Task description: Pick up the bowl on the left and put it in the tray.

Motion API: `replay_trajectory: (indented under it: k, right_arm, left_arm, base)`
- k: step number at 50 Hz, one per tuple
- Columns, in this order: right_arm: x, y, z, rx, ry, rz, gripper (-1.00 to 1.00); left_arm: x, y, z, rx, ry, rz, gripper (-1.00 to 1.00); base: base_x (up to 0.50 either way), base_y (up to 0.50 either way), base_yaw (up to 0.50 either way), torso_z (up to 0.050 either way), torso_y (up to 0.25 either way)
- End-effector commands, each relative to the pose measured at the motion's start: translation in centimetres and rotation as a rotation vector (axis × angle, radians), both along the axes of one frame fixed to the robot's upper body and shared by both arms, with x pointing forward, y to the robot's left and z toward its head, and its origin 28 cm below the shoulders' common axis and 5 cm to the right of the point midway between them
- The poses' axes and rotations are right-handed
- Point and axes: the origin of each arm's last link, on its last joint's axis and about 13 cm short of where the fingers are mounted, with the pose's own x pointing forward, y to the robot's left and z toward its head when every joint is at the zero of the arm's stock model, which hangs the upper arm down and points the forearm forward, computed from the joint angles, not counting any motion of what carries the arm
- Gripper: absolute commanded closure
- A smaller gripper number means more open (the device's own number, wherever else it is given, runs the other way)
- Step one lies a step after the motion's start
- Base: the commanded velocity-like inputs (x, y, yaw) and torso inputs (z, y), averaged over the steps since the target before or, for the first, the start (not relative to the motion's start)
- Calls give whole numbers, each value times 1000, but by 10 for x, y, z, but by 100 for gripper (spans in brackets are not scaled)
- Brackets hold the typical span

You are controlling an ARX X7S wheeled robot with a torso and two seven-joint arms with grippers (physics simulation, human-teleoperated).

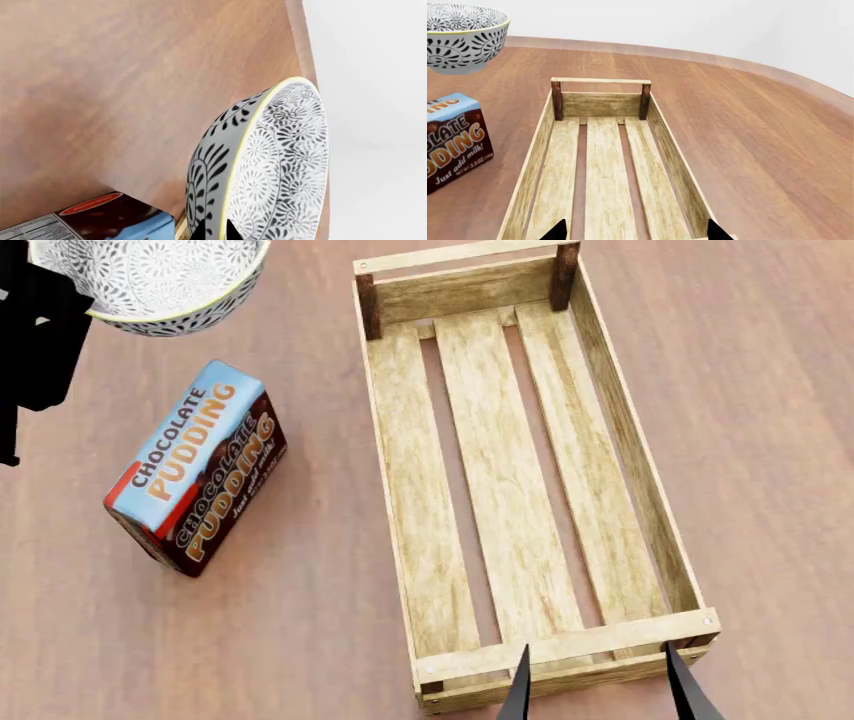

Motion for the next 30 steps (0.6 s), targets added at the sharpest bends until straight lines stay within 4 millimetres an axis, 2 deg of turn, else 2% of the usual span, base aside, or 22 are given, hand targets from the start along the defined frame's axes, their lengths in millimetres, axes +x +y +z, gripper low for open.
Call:
replay_trajectory:
  k: [1, 13, 30]
  right_arm:
    - [1, 4, 6, 11, -19, 13, -100]
    - [-1, 4, 8, 11, -25, 11, -100]
    - [-3, 4, 12, 9, -37, 12, -100]
  left_arm:
    - [-17, -25, 5, -114, -68, -136, 100]
    - [-28, -36, -7, -121, -64, -174, 100]
    - [-54, -57, -5, -126, -110, -262, 100]
  base:
    - [0, 0, 0, 0, 0]
    - [0, 0, 0, 0, 1]
    - [0, 0, 0, 0, 1]
